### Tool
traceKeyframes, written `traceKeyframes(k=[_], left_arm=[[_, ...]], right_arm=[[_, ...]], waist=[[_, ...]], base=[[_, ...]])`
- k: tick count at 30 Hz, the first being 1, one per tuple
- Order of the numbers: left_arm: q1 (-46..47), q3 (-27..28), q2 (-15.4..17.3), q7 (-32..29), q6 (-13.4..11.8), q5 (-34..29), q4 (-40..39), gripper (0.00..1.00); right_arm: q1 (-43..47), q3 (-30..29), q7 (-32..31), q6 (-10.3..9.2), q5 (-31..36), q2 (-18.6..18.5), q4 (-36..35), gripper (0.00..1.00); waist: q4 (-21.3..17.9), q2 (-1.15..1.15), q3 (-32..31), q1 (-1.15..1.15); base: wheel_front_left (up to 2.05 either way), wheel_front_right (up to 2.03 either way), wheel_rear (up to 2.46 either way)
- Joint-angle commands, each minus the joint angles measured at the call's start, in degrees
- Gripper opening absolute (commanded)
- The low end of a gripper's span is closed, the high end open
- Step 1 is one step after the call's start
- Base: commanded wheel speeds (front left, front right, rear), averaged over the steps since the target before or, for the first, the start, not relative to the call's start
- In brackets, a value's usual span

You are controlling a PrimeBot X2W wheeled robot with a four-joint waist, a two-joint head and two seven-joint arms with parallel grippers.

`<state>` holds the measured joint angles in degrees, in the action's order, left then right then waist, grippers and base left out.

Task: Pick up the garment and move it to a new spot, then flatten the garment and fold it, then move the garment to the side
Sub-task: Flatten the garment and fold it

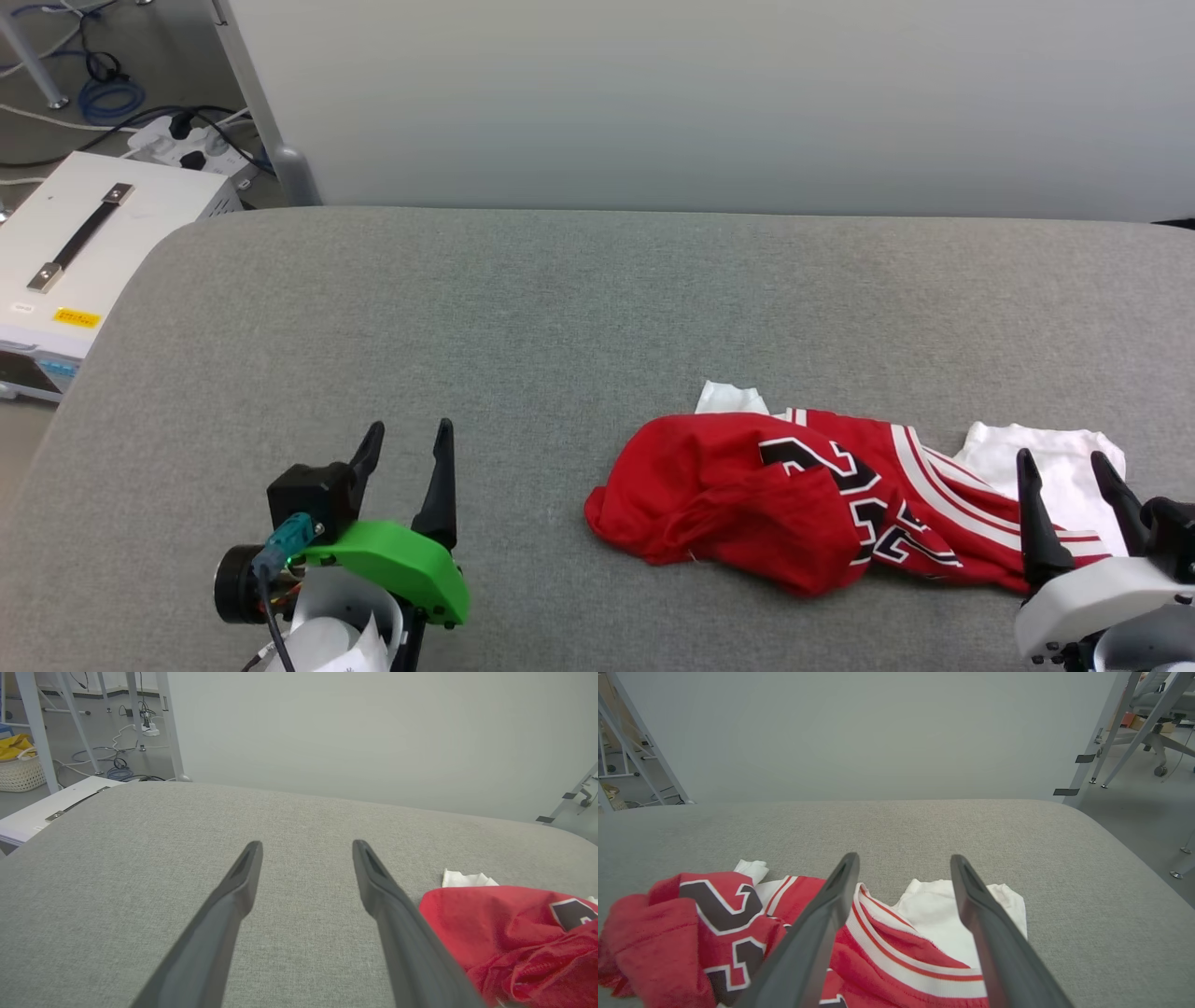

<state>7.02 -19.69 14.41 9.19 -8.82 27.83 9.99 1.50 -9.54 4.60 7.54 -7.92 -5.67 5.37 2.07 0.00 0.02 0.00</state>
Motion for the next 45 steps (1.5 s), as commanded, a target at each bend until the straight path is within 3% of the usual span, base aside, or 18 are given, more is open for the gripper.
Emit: traceKeyframes(k=[1, 8, 14, 22, 23, 26, 27, 28, 29, 30, 33, 36, 45], left_arm=[[-0.38, -0.34, 0.32, -1.05, 0.22, 0.74, -0.12, 1.00], [1.95, -3.40, 0.53, -8.35, 2.05, 1.63, 1.36, 1.00], [6.47, -6.74, -0.07, -16.54, 4.78, 2.92, 3.27, 1.00], [14.17, -11.06, -0.09, -29.24, 8.67, 4.03, 11.24, 1.00], [16.41, -12.97, -0.12, -31.97, 10.31, 3.43, 14.41, 1.00], [18.05, -15.81, -0.25, -36.03, 12.15, 2.70, 17.56, 1.00], [18.43, -16.74, -0.17, -37.47, 12.61, 2.43, 18.35, 0.97], [18.87, -17.89, -0.06, -39.14, 13.23, 2.17, 19.17, 0.60], [19.18, -18.61, 0.00, -40.17, 13.67, 2.13, 19.66, 0.38], [19.55, -19.62, 0.13, -41.37, 14.17, 1.95, 20.19, 0.00], [20.49, -21.59, 0.53, -42.86, 15.00, 1.50, 20.90, 0.00], [21.23, -21.78, 1.18, -39.90, 14.91, 0.32, 20.36, 0.00], [18.47, -19.75, 4.77, -31.66, 10.40, -2.15, 8.02, 0.00]], right_arm=[[1.42, 0.58, -0.47, -0.05, 0.68, 0.23, -1.99, 1.00], [5.80, 5.32, -3.96, -0.05, 0.22, 1.62, -12.19, 1.00], [5.93, 9.37, -5.29, -0.05, -0.69, 1.85, -16.64, 1.00], [3.84, 11.47, -4.85, -0.05, -2.14, 1.92, -17.50, 1.00], [2.80, 11.55, -4.40, -0.05, -2.45, 1.84, -16.76, 1.00], [1.94, 11.72, -3.64, -0.05, -2.57, 1.77, -15.90, 1.00], [1.78, 11.75, -3.47, -0.05, -2.59, 1.77, -15.70, 1.00], [1.58, 11.76, -3.27, -0.05, -2.56, 1.76, -15.47, 1.00], [1.43, 11.77, -3.11, -0.05, -2.53, 1.75, -15.33, 1.00], [1.27, 11.79, -2.94, -0.05, -2.51, 1.74, -15.20, 1.00], [0.96, 11.83, -2.60, -0.05, -2.61, 1.72, -14.91, 1.00], [1.04, 11.73, -2.43, -0.05, -2.84, 1.74, -14.52, 1.00], [2.82, 9.69, -2.87, -0.05, -2.81, 1.92, -13.79, 1.00]], waist=[[-0.83, 0.00, -0.65, 0.00], [-3.94, 0.00, 0.02, 0.00], [-6.75, 0.00, 2.59, 0.00], [-8.94, 0.00, 7.04, 0.00], [-9.47, 0.00, 8.35, 0.00], [-9.75, 0.00, 9.20, 0.00], [-9.80, 0.00, 9.36, 0.00], [-9.85, 0.00, 9.50, 0.00], [-9.89, 0.00, 9.59, 0.00], [-9.92, 0.00, 9.69, 0.00], [-9.85, 0.00, 9.70, 0.00], [-9.50, 0.00, 9.27, 0.00], [-5.91, 0.00, 6.04, 0.00]], base=[[0.00, 0.00, 0.00], [0.00, 0.00, 0.00], [0.00, 0.00, 0.00], [0.00, 0.00, 0.00], [0.00, 0.00, 0.00], [0.00, 0.00, 0.00], [0.00, 0.00, 0.00], [0.00, 0.00, 0.00], [0.00, 0.00, 0.00], [0.00, 0.00, 0.00], [0.00, 0.00, 0.00], [0.00, 0.00, 0.00], [0.00, 0.00, 0.00]])
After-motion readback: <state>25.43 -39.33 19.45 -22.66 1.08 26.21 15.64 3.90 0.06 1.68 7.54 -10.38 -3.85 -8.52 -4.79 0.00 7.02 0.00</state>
